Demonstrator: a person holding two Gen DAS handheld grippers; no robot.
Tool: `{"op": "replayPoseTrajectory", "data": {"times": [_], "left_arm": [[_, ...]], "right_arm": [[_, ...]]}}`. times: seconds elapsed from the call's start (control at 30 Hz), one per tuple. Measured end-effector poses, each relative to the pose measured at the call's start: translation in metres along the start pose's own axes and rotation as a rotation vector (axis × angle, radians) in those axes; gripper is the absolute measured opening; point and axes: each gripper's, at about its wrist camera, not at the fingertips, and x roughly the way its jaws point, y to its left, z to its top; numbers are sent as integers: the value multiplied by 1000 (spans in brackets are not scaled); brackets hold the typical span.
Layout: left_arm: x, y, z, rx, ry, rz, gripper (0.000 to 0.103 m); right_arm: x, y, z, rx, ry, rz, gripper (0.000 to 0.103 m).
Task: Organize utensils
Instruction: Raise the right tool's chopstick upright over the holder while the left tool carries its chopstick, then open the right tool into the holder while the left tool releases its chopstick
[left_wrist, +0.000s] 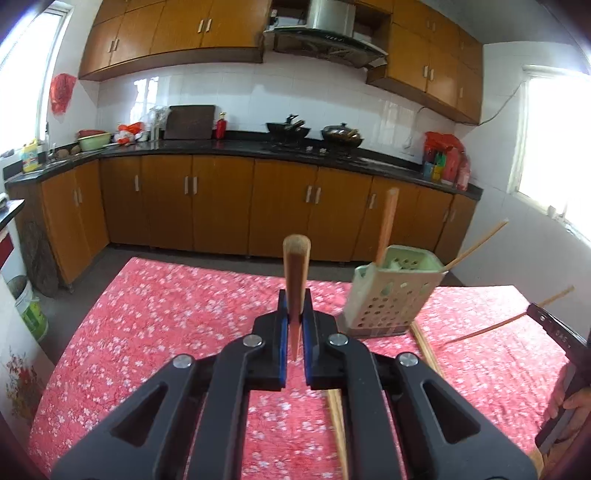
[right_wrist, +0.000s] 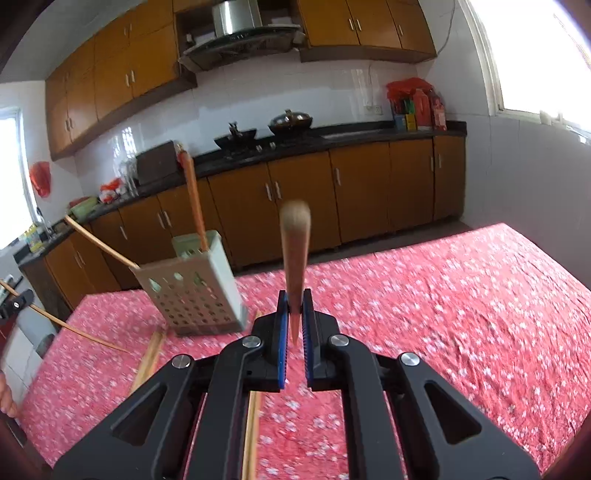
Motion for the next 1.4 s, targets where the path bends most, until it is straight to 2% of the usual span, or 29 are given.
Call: {"op": "replayPoseTrajectory", "data": {"times": [0.3, 0.47, 0.57, 0.63, 0.83, 0.97, 1.0, 1.1, 1.17, 1.3, 1.4], "left_arm": [[-34, -47, 57, 25, -127, -149, 7], [-34, -70, 84, 4, -211, -173, 7], [-21, -83, 92, 14, -227, -155, 7], [-8, -88, 94, 21, -216, -143, 7], [39, -88, 86, 13, -115, -129, 7], [59, -80, 82, -31, -63, -154, 8], [61, -78, 82, -42, -60, -158, 10], [59, -71, 82, -55, -70, -164, 19], [51, -67, 84, -56, -92, -167, 24], [23, -58, 84, -67, -160, -153, 46], [-1, -46, 77, -75, -198, -145, 54]], "right_arm": [[-32, 35, 64, 17, -94, 242, 8], [-31, 57, 89, -11, -189, 248, 8], [-16, 68, 97, -26, -199, 229, 8], [-3, 72, 98, -41, -186, 209, 8], [35, 79, 90, -60, -85, 177, 8], [43, 80, 83, -60, -58, 171, 8], [43, 80, 84, -60, -60, 171, 12], [34, 80, 87, -61, -86, 167, 41], [24, 79, 88, -67, -119, 160, 42], [-4, 69, 92, -54, -190, 141, 46], [-19, 54, 87, -35, -223, 103, 52]]}}
